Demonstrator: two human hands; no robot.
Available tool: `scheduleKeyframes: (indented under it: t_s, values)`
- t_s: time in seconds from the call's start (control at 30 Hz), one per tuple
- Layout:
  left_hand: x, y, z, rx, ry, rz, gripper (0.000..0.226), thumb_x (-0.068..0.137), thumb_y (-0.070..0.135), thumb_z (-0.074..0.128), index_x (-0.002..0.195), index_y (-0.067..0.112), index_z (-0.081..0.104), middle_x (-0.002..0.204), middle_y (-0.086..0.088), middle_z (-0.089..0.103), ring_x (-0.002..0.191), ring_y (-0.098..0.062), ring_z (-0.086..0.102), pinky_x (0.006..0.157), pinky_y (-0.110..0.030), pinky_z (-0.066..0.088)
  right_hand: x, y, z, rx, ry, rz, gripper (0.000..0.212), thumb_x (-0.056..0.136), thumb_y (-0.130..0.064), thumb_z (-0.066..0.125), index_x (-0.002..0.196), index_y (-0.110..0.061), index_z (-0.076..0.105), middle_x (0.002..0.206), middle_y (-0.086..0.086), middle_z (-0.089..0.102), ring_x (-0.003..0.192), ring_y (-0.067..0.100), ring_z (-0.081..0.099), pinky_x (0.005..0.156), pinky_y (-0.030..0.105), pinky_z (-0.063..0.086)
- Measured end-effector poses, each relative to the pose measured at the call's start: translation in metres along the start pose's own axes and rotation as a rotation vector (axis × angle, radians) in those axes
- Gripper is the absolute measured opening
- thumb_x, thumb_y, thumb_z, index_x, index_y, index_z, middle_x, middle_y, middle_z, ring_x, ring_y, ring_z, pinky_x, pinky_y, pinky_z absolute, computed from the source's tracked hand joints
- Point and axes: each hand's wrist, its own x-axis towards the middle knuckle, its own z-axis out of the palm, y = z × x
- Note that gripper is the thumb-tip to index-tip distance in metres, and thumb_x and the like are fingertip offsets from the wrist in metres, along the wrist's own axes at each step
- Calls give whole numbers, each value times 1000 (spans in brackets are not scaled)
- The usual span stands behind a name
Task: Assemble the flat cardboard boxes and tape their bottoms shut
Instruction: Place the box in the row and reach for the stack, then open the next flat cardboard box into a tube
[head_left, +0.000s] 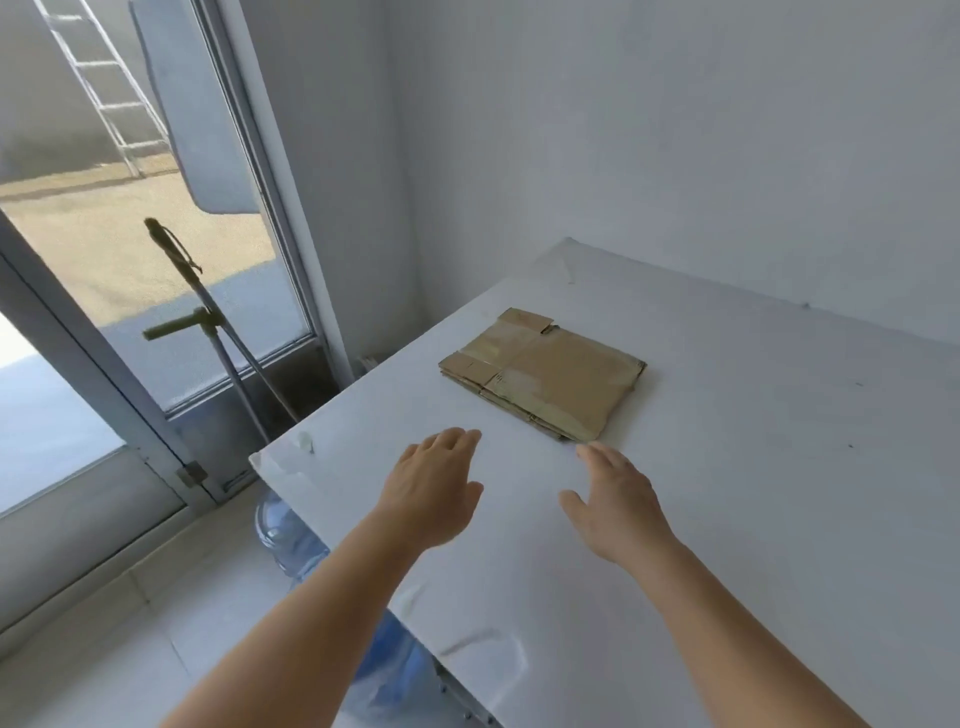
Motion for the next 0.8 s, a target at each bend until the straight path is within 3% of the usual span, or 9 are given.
scheduleKeyframes:
  t_s: [0.37, 0.53, 0.8]
  values:
    - [129, -58, 1, 12, -72, 137, 57, 96, 41, 43, 145, 19, 28, 151, 2, 31, 137, -21, 32, 111, -35, 24, 71, -14, 11, 51, 86, 273, 59, 95, -35, 46, 146, -14, 26, 153, 2, 26, 141, 20, 24, 113, 32, 23]
    - [187, -83, 12, -24, -88, 186, 51, 94, 42, 43, 140, 21, 35, 145, 1, 37, 129, -21, 39, 108, -34, 30, 103, -23, 18, 178, 101, 490, 69, 92, -40, 48, 149, -17, 15, 156, 7, 14, 141, 25, 23, 112, 36, 27]
    - [235, -99, 36, 7, -140, 146, 55, 94, 49, 35, 141, 22, 25, 131, -12, 42, 124, -30, 37, 107, -41, 26, 128, -26, 32, 296, 121, 727, 77, 93, -40, 48, 151, -15, 5, 156, 10, 14, 141, 27, 23, 112, 39, 26]
